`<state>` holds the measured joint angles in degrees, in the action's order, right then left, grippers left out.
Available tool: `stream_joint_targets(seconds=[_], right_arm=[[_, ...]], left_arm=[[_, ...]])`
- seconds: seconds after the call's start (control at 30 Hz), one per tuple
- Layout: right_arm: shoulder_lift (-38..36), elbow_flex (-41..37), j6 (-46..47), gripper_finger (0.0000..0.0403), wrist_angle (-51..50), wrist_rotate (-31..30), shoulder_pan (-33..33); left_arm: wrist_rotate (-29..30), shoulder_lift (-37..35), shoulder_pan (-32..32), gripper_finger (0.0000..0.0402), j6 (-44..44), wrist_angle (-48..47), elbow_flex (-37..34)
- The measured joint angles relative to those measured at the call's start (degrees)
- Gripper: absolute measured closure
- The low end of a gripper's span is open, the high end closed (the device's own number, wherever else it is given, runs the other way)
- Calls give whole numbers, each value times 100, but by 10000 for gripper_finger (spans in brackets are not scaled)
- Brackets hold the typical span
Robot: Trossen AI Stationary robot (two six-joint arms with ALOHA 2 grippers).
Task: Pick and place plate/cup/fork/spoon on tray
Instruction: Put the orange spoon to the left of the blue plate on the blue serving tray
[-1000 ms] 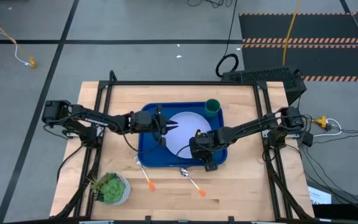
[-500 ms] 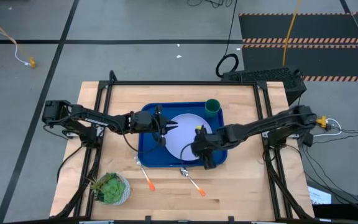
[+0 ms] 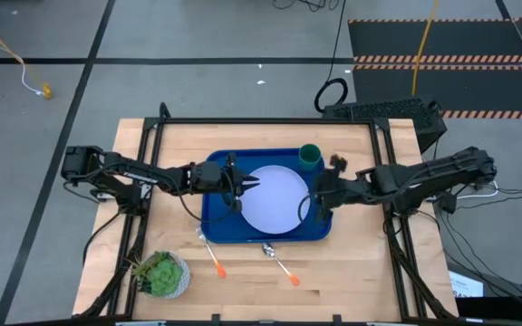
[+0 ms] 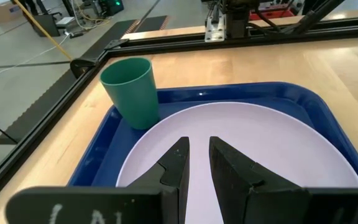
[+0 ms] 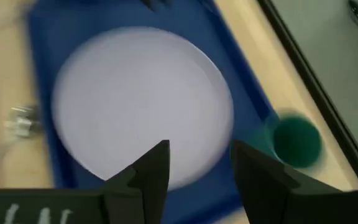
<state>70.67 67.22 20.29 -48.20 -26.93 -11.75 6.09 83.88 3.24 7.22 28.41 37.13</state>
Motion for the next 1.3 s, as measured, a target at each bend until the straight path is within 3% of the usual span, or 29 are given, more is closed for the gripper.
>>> stream_joint_targets(seconds=[0.2, 0.33, 0.47, 0.73, 1.0, 1.13, 1.3], right_arm=[[1, -3, 1404, 243, -1184, -1381, 4], [-13, -109, 1715, 243, -1095, -2363, 6], [-23, -401, 1623, 243, -755, -2860, 87], [-71, -1003, 1157, 243, -368, -2853, 494], [-928, -1431, 1176, 243, -50, -2400, 520], [-1516, -1743, 1189, 243, 370, -2176, 501], [-2128, -2290, 1200, 243, 846, -2079, 501]], left_arm=[[-2, 0, -84, 335, 0, -3, -1], [-4, 0, -297, 335, -26, -342, 165], [12, 0, -712, 335, 255, -1318, 659], [353, 0, -1321, 335, 732, -3871, 1840], [-477, 84, -1696, 343, 1187, -4358, 2561], [-905, 510, -1724, 373, 1009, -4935, 3217], [-909, 1426, -1893, 391, 1030, -5998, 4347]])
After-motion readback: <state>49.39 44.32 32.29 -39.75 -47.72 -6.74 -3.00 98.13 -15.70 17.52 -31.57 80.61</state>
